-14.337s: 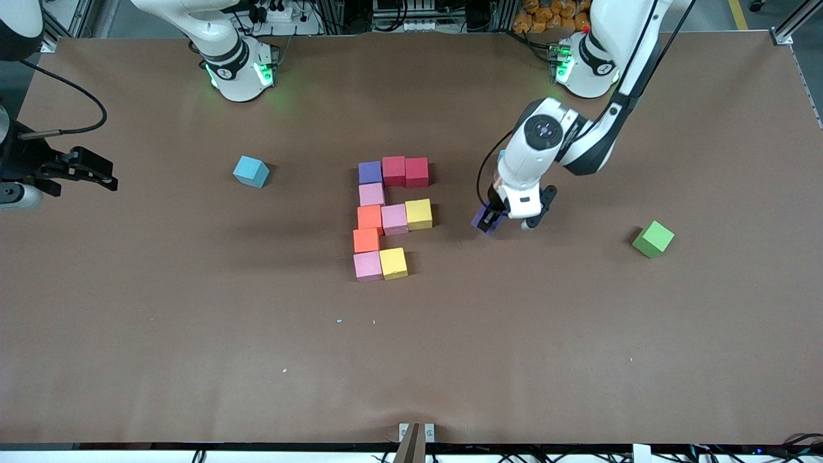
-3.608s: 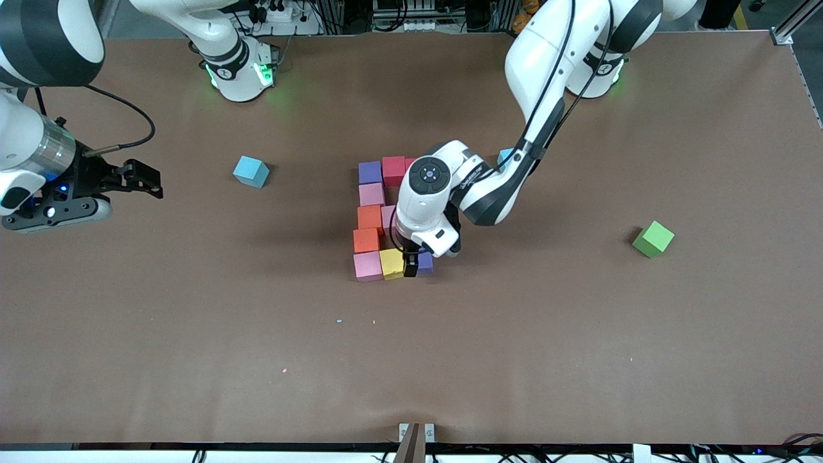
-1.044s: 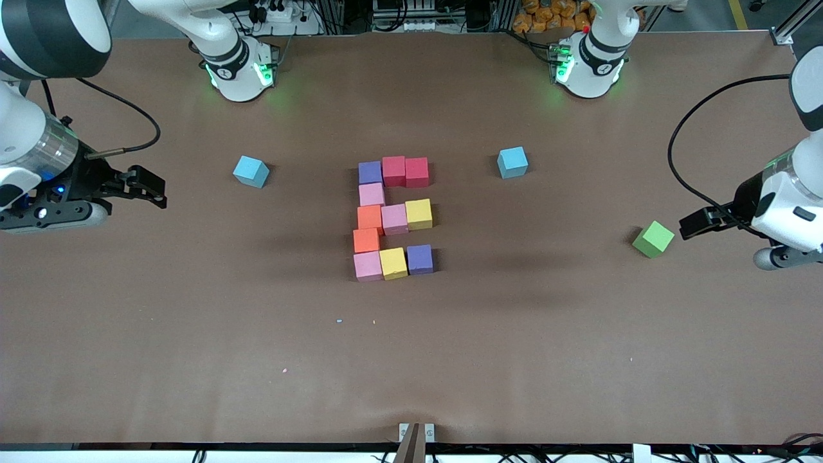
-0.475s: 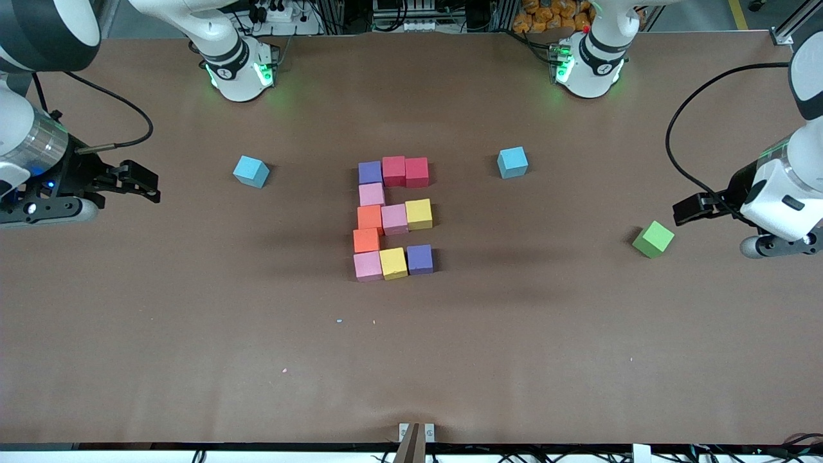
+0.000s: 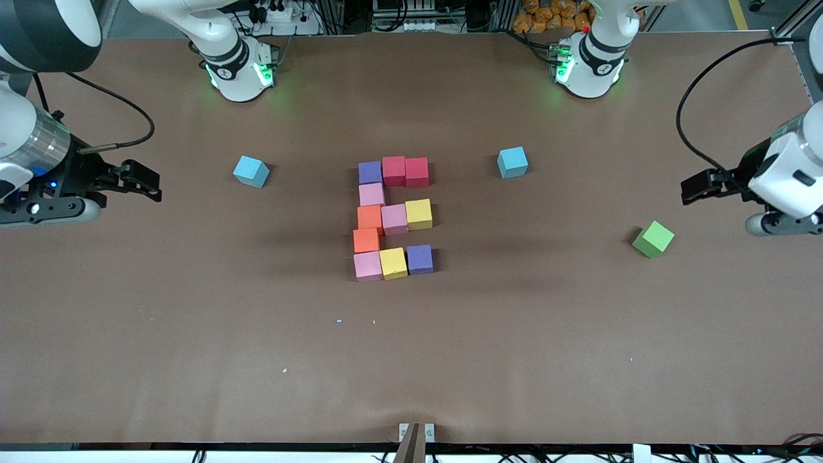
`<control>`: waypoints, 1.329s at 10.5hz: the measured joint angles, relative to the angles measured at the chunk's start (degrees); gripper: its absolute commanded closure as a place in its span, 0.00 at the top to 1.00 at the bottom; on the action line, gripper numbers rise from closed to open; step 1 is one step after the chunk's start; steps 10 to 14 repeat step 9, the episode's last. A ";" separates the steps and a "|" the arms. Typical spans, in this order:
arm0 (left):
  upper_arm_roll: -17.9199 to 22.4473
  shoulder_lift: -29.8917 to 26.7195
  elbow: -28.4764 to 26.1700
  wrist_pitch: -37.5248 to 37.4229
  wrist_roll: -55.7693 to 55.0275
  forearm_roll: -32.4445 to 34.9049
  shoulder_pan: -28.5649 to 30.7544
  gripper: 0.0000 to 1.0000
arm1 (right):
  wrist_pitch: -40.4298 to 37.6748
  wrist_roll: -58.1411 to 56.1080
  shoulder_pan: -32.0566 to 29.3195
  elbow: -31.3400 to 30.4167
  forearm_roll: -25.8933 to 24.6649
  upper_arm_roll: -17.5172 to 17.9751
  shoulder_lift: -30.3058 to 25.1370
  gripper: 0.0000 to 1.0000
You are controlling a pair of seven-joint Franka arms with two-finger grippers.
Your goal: Arrange 11 blocks into digit 3
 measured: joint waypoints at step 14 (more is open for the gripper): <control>10.09 -2.35 -1.90 -0.29 4.89 -2.87 -5.02 1.00 | -0.31 0.04 -0.04 -1.35 0.00 0.14 -1.57 1.00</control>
